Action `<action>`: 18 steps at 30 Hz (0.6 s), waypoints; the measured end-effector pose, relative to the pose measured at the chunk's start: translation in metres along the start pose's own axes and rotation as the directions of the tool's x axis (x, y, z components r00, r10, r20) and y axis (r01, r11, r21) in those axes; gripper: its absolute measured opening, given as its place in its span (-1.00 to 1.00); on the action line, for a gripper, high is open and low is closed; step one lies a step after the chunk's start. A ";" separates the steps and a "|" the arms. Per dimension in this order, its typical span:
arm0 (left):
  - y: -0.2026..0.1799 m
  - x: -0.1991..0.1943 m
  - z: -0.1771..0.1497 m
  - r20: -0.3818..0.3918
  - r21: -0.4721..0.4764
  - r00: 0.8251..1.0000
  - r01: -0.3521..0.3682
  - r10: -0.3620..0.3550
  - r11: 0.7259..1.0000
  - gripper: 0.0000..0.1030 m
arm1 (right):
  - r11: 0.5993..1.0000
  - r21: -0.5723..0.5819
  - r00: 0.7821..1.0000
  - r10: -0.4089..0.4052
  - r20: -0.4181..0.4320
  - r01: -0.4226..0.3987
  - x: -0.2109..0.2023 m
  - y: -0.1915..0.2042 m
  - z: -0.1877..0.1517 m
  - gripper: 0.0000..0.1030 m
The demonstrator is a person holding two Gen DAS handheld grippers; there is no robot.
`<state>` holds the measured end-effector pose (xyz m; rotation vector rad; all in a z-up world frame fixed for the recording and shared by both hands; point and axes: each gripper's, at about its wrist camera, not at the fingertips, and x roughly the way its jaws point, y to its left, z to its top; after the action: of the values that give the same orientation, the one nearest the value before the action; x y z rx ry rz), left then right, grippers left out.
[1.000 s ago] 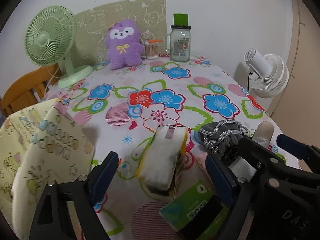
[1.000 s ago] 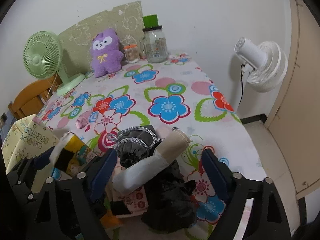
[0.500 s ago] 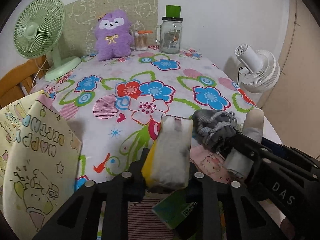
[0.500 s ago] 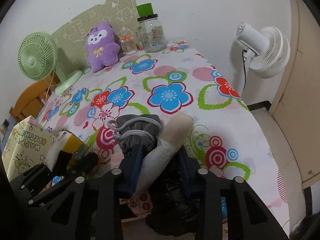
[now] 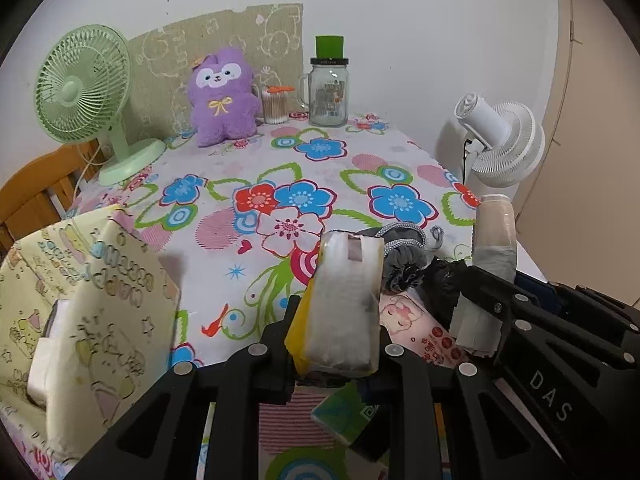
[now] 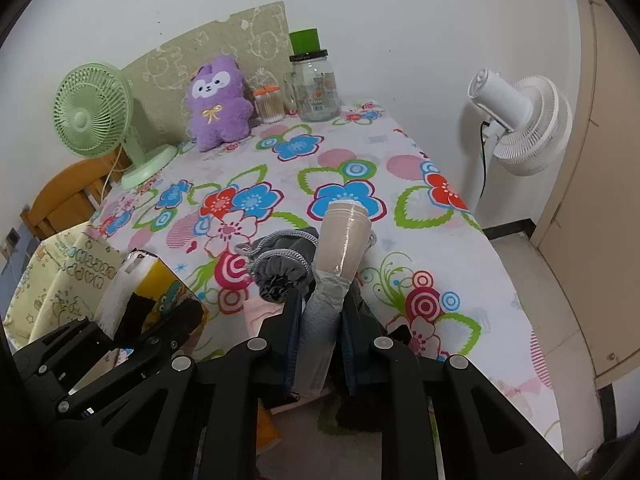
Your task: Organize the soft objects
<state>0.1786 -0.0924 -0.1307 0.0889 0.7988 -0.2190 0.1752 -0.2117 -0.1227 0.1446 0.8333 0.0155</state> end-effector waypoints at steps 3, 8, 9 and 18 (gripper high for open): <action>0.000 -0.011 0.000 0.022 0.006 1.000 -0.011 0.011 1.000 -0.60 | 1.000 -0.002 1.000 0.006 0.011 -0.006 -0.008 0.003 -0.001 -0.58; 0.001 -0.026 0.001 0.046 0.005 0.999 -0.018 0.017 1.000 -0.60 | 1.000 -0.014 0.999 0.008 0.035 -0.008 -0.024 0.009 -0.001 -0.59; 0.001 -0.030 0.001 0.051 0.006 0.999 -0.020 0.019 1.000 -0.60 | 1.000 -0.016 0.999 0.010 0.039 -0.009 -0.027 0.010 -0.001 -0.59; 0.001 -0.062 -0.001 0.094 0.010 0.995 -0.029 0.028 1.000 -0.60 | 0.999 -0.026 0.997 0.027 0.076 -0.025 -0.057 0.018 -0.003 -0.59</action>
<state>0.1364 -0.0817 -0.0872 0.1003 0.7019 -0.1993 0.1353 -0.1975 -0.0799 0.1319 0.7547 0.0448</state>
